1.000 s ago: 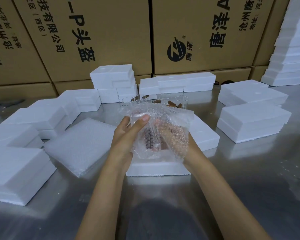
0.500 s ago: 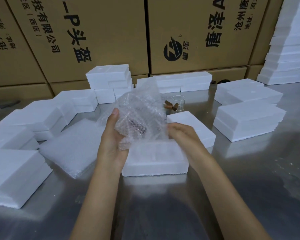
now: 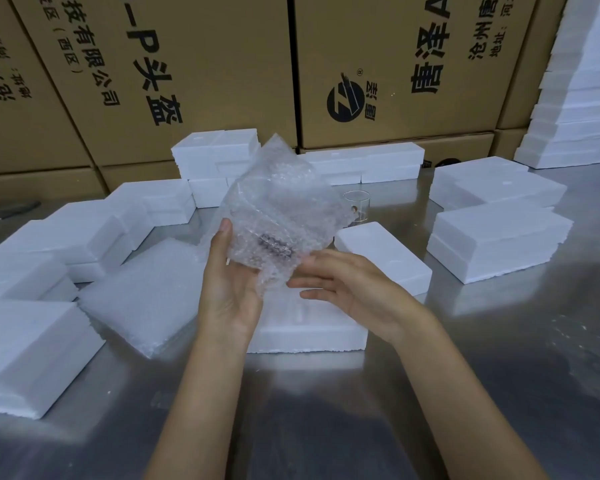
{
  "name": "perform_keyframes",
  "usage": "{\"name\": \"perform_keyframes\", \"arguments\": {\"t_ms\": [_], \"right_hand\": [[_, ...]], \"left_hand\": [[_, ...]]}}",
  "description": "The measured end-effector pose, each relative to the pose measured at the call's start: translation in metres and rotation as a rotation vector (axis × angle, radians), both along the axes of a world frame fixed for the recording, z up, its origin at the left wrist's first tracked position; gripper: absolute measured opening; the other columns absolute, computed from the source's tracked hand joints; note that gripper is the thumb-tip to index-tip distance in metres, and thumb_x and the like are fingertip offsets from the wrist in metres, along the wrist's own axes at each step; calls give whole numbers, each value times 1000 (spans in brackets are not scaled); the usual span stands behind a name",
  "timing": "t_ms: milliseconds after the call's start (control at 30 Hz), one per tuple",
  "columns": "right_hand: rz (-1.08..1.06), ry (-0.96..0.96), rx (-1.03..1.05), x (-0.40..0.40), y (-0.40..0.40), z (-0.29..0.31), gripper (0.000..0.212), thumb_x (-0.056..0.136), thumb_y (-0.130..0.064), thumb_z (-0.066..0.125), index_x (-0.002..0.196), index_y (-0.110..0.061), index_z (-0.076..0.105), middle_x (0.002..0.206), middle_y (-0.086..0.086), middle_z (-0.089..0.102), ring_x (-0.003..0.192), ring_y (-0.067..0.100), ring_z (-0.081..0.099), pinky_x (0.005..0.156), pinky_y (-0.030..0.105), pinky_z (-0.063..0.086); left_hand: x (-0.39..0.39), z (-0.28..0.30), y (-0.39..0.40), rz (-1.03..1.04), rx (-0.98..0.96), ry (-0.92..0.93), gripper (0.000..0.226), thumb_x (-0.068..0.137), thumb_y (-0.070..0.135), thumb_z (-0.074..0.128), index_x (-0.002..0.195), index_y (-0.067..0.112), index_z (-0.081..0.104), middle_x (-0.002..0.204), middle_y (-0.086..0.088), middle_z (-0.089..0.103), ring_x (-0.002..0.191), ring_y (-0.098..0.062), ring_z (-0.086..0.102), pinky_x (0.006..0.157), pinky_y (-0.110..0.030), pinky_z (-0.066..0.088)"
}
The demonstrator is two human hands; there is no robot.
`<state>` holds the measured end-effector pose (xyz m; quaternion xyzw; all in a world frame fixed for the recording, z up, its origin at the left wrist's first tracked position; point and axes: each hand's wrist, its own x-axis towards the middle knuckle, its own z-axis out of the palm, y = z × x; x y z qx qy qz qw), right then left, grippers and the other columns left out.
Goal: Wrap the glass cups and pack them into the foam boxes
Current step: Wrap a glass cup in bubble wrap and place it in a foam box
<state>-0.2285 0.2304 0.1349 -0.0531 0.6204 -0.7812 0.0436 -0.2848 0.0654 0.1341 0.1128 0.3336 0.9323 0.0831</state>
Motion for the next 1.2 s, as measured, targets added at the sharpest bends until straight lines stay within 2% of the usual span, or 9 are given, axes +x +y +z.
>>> {"name": "perform_keyframes", "arguments": {"t_ms": [133, 267, 400, 567, 733, 900, 1000, 1067, 1200], "right_hand": [[-278, 44, -8, -4, -5, -1, 24, 88, -25, 72, 106, -9, 73, 105, 5, 75, 92, 24, 68, 86, 34, 58], [-421, 30, -123, -5, 4, 0, 14, 93, -22, 67, 98, -10, 72, 99, 8, 76, 88, 21, 71, 78, 30, 57], [-542, 46, -217, -5, 10, 3, 19, 91, -24, 69, 101, -8, 71, 110, 12, 73, 110, 32, 67, 103, 47, 49], [-636, 81, -125, -4, 11, 6, 12, 87, -31, 74, 81, -21, 69, 107, 15, 71, 114, 39, 61, 105, 61, 42], [-627, 127, -47, -1, 10, 7, 14, 86, -23, 74, 95, -13, 70, 101, 11, 74, 86, 20, 68, 87, 40, 54], [-566, 173, -23, 2, 13, 10, 11, 81, -19, 77, 90, -20, 72, 103, 8, 74, 93, 25, 70, 87, 42, 56], [-513, 218, 38, 5, 12, 11, 11, 74, -22, 72, 85, -23, 72, 96, 2, 74, 83, 17, 69, 69, 29, 56], [-498, 249, 108, 4, 9, 11, 10, 75, -22, 69, 83, -18, 72, 87, -1, 70, 77, 14, 64, 67, 28, 53], [-455, 362, 329, 4, -5, 8, 11, 78, -31, 64, 71, -26, 70, 90, -8, 61, 86, 8, 59, 77, 24, 46]], "left_hand": [[4, 1, 7, 18, -73, 8, 37, 100, 35, 56, 131, 15, 63, 134, -11, 65, 126, -29, 60, 105, -44, 49], [8, 3, 12, -21, -229, 22, 43, 89, 30, 66, 127, 11, 63, 126, -11, 68, 113, -26, 66, 84, -35, 58], [11, 0, 15, -17, -363, 16, 63, 74, 22, 77, 131, 8, 56, 118, -7, 71, 105, -24, 69, 73, -29, 56], [11, -4, 14, -58, -575, 169, 53, 80, 8, 70, 130, 18, 55, 118, -2, 71, 104, -20, 69, 79, -29, 57], [20, -3, 21, -114, -597, 233, 55, 76, 10, 70, 129, 13, 54, 116, -5, 72, 104, -18, 69, 82, -27, 54], [26, 1, 25, -76, -599, 245, 38, 74, 26, 81, 107, 27, 63, 103, 10, 75, 98, -6, 72, 72, -16, 54], [25, 0, 27, -33, -638, 244, 36, 79, 28, 80, 111, 26, 63, 118, 6, 72, 113, -13, 67, 86, -24, 55], [24, -2, 28, -11, -640, 254, 32, 83, 27, 71, 115, 28, 65, 120, 2, 71, 117, -20, 65, 95, -36, 53], [18, -3, 27, 85, -604, 202, 16, 76, 20, 59, 89, 27, 65, 97, 3, 69, 94, -18, 64, 83, -40, 49]]}}
